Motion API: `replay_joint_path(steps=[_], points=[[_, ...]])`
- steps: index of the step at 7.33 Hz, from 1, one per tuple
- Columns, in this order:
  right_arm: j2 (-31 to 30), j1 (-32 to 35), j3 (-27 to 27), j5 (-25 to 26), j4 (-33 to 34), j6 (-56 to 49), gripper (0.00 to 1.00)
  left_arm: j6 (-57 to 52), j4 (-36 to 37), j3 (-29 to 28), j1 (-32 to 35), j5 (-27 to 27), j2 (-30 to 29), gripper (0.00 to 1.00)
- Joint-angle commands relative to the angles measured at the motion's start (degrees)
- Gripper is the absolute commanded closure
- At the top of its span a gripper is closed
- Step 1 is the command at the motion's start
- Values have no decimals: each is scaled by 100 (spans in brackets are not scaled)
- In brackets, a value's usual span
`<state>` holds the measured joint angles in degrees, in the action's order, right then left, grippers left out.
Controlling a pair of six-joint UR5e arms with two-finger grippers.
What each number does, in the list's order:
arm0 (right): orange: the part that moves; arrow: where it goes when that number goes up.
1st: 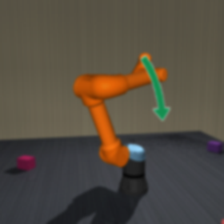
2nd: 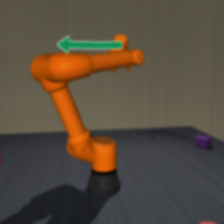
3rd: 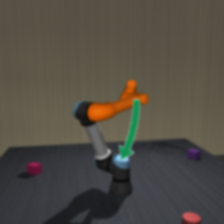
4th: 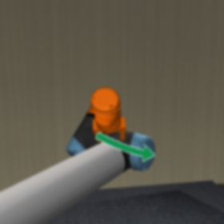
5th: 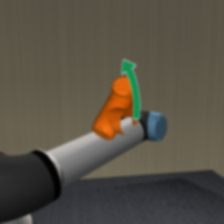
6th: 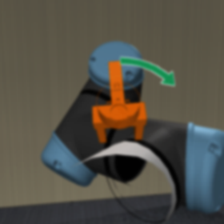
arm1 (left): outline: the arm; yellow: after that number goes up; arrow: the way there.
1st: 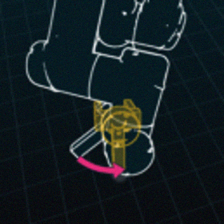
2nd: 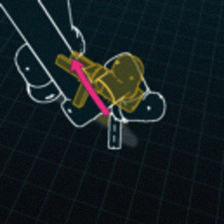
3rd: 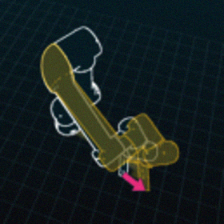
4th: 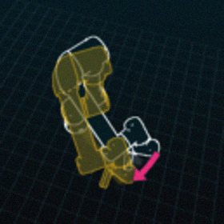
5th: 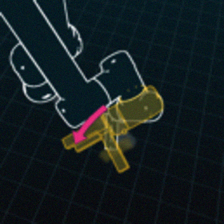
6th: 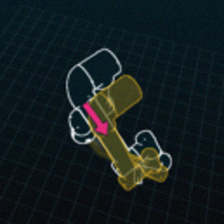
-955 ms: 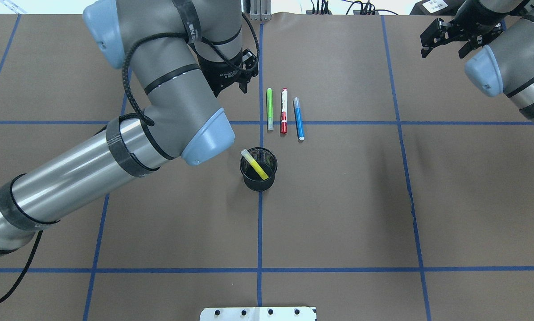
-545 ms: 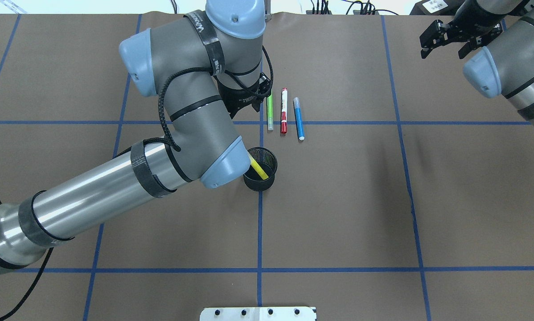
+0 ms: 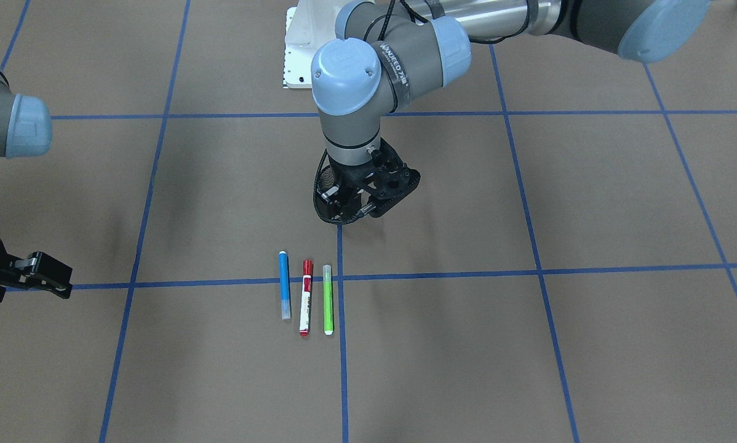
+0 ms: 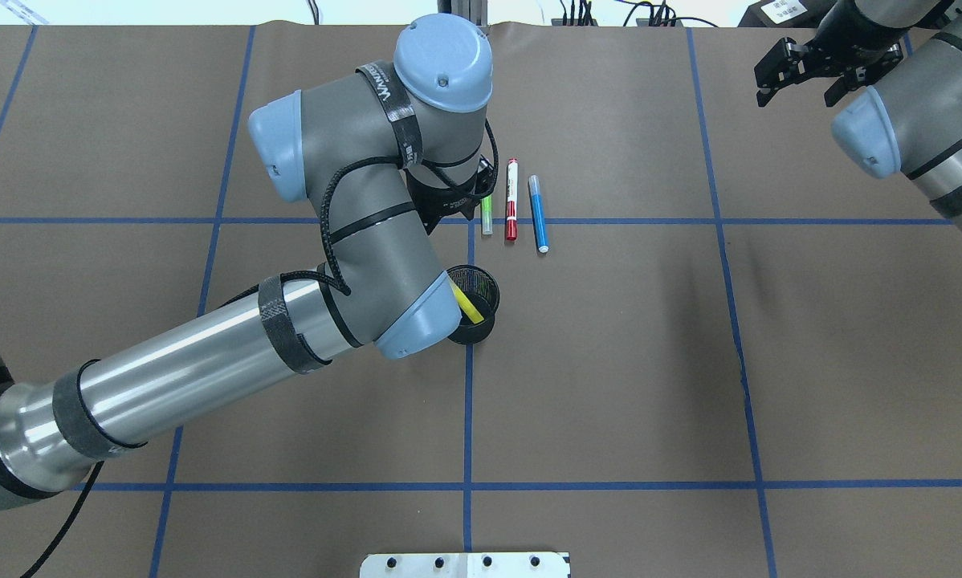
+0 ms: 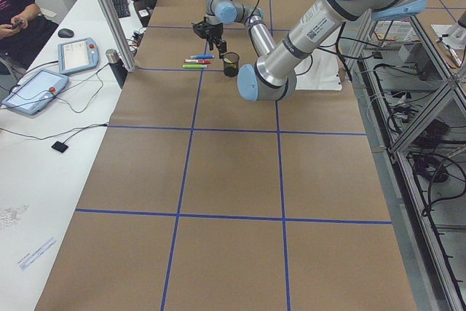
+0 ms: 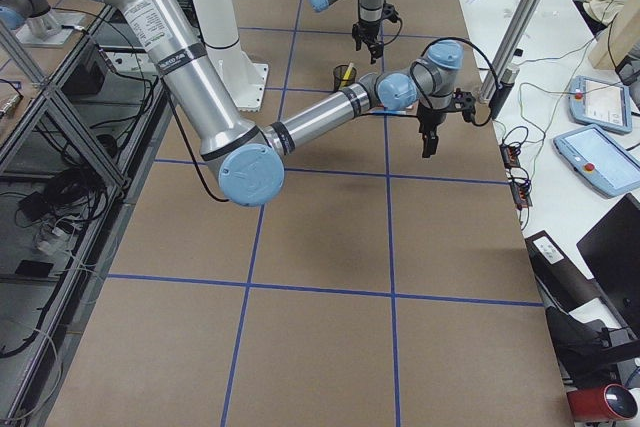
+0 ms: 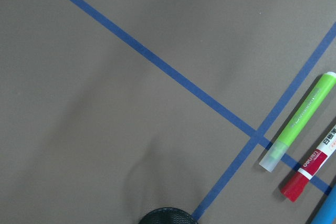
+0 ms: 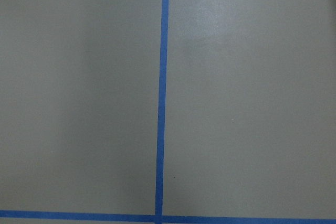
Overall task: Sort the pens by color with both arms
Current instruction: 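Lower the left gripper onto the yellow highlighter in the cup and close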
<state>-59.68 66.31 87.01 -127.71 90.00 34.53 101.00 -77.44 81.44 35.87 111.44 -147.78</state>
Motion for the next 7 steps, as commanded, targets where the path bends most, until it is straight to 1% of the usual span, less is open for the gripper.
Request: replay_joint_path(steps=[1,2,4,6,7], points=[[0,-4,-9,0,0,1,2,200,10,21,-141,-52,29,8],[0,-38,-26,9,0,1,2,218,36,29,-185,-157,21,9],[9,-91,-52,115,-9,1,2,271,54,47,-352,-167,56,9],[9,-118,-61,115,-18,1,2,271,54,143,-405,-175,143,14],[9,-127,-61,123,-18,1,2,271,54,396,-414,-184,318,19]])
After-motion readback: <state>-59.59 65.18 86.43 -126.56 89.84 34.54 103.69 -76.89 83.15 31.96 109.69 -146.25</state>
